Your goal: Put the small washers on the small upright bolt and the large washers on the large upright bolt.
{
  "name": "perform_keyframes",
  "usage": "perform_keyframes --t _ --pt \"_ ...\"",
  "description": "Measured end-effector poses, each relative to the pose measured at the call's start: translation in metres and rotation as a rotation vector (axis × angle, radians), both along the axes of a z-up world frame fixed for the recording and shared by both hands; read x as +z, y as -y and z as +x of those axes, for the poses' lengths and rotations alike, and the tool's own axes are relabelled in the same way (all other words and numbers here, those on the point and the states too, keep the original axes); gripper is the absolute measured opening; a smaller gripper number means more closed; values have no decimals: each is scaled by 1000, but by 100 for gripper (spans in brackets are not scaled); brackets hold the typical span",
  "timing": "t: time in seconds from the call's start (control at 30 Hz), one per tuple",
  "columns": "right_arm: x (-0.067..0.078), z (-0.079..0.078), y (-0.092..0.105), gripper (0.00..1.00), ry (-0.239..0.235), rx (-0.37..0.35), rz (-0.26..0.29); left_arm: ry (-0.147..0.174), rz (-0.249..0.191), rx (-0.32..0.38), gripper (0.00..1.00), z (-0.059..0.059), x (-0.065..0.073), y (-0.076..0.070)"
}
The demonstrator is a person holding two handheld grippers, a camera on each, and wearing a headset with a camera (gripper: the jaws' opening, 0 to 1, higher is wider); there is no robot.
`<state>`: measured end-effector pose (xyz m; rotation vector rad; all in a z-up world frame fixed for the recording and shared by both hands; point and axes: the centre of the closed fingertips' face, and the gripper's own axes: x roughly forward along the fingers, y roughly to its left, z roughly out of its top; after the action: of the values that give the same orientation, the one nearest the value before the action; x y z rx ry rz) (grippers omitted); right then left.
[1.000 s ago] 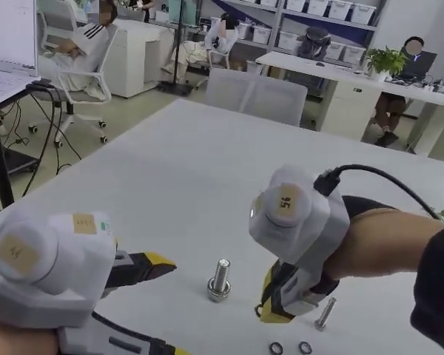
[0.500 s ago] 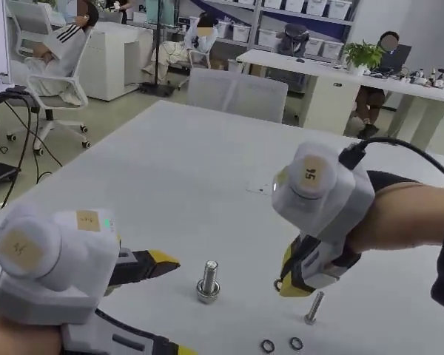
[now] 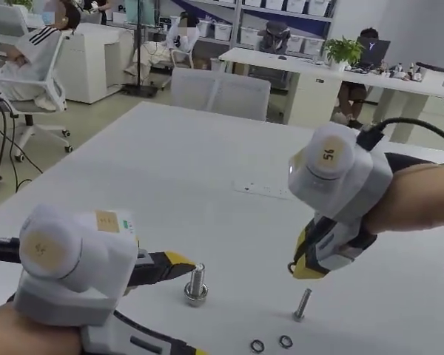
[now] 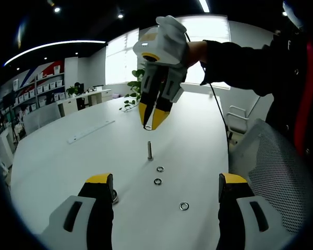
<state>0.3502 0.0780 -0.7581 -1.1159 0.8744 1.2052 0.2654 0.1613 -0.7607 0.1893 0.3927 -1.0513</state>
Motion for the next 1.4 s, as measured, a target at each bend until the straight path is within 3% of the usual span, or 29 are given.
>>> perform_keyframes --t 0.63,1.4 --pt "-3 12 31 13 -9 -62 -7 -22 4 -56 83 6 -4 22" --pt "-34 16 30 13 -77 -51 -44 -59 -12 -53 83 9 -17 22"
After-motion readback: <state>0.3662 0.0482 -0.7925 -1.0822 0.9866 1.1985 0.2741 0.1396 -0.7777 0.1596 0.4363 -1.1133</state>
